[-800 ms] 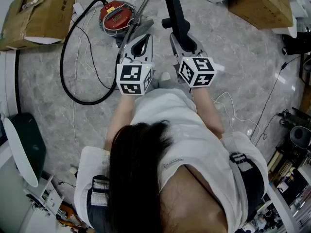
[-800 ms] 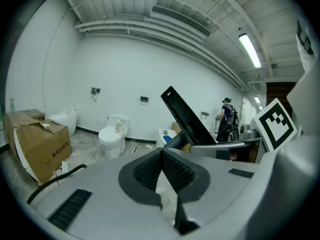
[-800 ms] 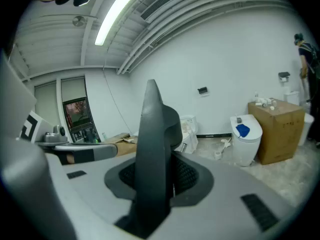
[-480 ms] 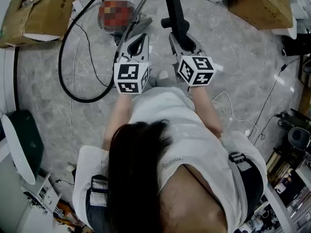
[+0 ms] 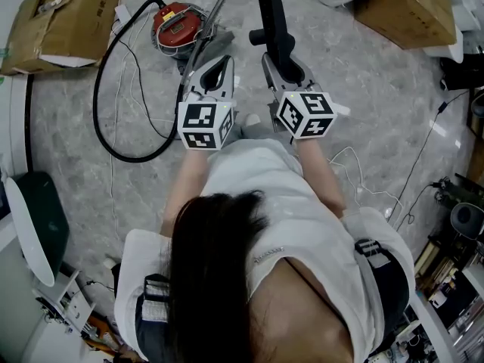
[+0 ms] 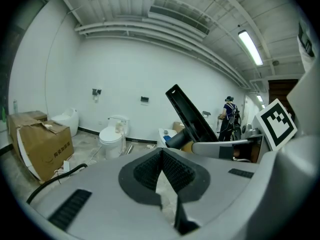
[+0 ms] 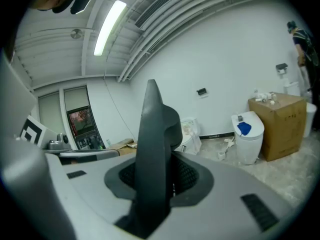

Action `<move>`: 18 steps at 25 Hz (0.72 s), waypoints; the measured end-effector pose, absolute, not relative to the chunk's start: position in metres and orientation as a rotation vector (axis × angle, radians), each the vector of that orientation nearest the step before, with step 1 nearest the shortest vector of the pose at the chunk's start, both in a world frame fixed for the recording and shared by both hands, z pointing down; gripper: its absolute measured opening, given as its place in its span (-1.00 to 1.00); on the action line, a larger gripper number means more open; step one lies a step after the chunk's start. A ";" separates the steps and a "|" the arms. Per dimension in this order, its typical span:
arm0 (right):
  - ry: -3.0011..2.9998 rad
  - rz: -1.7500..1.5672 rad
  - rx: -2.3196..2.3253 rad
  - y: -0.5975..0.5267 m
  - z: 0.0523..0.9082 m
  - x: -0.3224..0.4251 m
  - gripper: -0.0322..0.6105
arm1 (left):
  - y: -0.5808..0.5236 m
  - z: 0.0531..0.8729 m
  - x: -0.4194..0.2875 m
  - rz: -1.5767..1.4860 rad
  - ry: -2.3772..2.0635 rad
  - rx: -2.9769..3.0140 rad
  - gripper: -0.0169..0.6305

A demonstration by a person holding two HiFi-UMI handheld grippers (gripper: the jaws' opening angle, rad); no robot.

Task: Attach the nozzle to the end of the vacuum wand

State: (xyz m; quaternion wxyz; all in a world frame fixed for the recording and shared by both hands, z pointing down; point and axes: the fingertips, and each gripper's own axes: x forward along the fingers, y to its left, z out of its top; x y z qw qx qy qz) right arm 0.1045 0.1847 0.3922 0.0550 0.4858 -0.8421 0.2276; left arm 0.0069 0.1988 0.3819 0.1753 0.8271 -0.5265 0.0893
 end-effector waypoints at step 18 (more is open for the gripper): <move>-2.552 0.682 1.482 0.178 0.391 0.157 -0.49 | 0.188 0.383 0.023 0.249 -1.593 2.246 -0.94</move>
